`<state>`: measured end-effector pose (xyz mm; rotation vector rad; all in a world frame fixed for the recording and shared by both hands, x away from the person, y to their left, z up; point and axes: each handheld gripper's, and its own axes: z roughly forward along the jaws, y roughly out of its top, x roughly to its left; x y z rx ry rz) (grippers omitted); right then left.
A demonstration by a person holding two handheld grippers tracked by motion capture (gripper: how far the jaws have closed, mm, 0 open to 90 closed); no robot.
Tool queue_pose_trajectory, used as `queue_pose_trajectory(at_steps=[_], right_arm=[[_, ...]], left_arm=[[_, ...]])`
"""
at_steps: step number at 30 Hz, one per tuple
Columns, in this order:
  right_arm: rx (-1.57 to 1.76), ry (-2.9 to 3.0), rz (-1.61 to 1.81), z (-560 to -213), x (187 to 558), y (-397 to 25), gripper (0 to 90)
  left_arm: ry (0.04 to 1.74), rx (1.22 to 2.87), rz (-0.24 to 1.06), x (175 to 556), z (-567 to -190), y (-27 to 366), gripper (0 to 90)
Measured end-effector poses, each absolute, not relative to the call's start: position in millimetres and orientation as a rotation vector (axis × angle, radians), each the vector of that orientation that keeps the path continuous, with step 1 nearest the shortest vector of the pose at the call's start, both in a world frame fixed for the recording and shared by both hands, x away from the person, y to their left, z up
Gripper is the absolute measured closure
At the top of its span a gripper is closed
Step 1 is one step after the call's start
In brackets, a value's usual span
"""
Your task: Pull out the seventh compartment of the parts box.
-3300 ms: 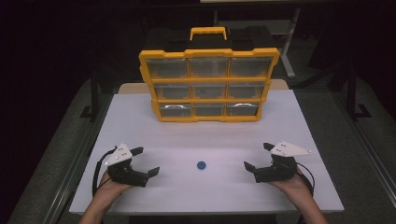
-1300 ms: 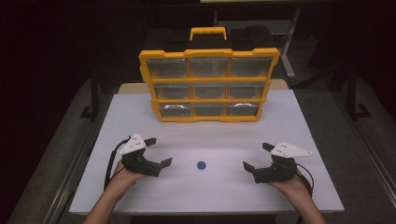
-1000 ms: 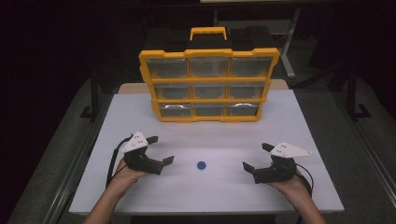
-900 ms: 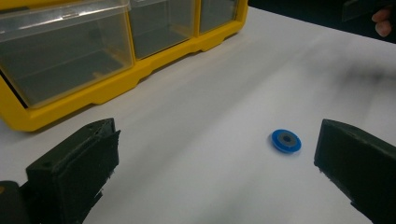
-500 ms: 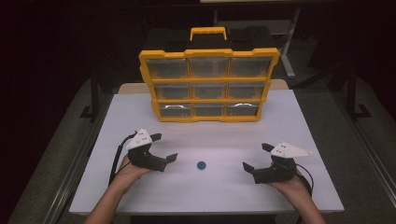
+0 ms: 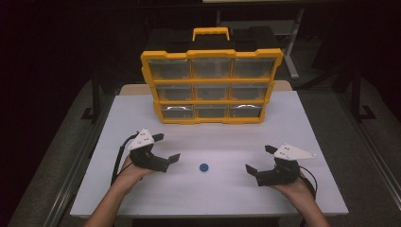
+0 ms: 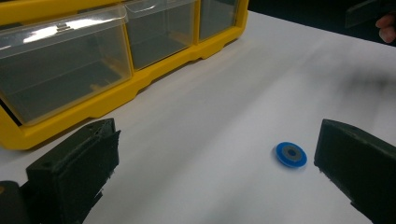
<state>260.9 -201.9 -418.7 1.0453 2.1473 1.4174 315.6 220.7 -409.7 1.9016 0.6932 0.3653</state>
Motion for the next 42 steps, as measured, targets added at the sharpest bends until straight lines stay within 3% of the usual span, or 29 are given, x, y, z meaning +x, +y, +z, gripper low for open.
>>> queue_pose_trajectory(at_steps=[42], right_arm=[[1.043,2.151,1.416,-419.1,260.3,-201.4,0.0]], left_arm=[[0.656,1.886,0.369,334.1,-401.3,199.6,0.0]])
